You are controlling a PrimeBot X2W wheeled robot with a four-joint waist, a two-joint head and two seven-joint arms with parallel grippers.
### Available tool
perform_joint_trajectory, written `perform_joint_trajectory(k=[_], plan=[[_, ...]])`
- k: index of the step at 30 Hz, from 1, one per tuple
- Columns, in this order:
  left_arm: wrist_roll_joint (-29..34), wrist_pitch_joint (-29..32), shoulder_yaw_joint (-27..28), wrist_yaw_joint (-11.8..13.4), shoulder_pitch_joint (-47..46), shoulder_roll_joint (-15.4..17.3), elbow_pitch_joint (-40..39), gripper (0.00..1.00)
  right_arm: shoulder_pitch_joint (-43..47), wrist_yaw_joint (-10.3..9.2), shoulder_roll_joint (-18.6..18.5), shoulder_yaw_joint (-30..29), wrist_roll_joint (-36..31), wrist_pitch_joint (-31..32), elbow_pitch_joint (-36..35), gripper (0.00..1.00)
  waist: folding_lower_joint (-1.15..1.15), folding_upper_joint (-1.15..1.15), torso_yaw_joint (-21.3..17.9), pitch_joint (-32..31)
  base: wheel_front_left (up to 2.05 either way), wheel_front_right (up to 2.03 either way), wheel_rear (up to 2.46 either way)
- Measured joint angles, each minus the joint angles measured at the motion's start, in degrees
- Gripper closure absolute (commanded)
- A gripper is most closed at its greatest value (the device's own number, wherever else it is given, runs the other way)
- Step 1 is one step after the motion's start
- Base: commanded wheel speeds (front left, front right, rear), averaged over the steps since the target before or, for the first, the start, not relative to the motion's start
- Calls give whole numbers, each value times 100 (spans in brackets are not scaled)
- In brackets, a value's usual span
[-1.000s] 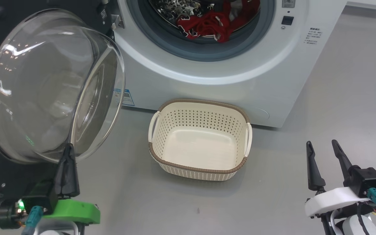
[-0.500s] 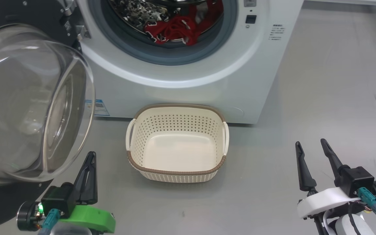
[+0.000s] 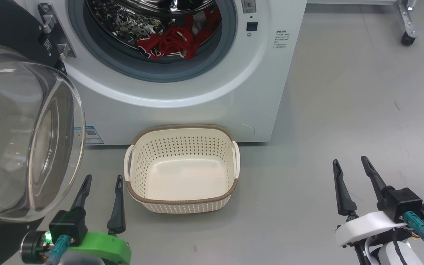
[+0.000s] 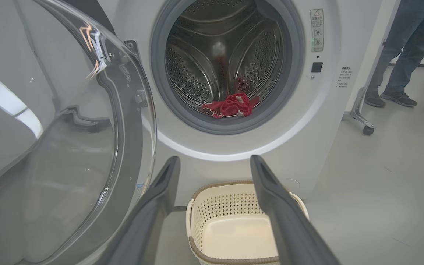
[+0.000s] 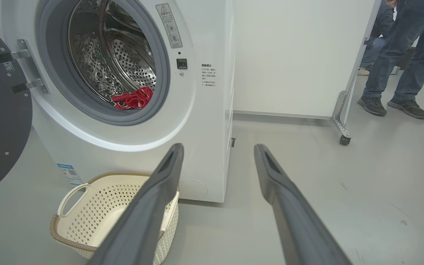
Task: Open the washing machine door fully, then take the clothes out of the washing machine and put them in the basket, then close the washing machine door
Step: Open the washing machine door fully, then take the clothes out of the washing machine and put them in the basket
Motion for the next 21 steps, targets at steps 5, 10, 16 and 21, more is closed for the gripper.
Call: perform_joint_trajectory(k=[5, 10, 16, 21], plan=[[1, 24, 43, 64, 25, 0, 78, 0, 0, 0, 1, 2, 0, 0, -20, 0, 0, 0, -38, -39, 0, 0, 0], [19, 29, 37, 73, 108, 1, 107, 0, 14, -1, -1, -9, 0, -1, -36, 0, 0, 0, -90, -108, 0, 0, 0], [57, 49, -23, 73, 108, 0, 105, 0, 41, -10, -4, -33, 0, -9, -88, 0, 0, 0, -126, -129, 0, 0, 0], [57, 51, -26, 74, 108, 0, 104, 0, 62, -53, -3, -57, 0, -10, -118, 0, 0, 0, -140, -139, 0, 0, 0]])
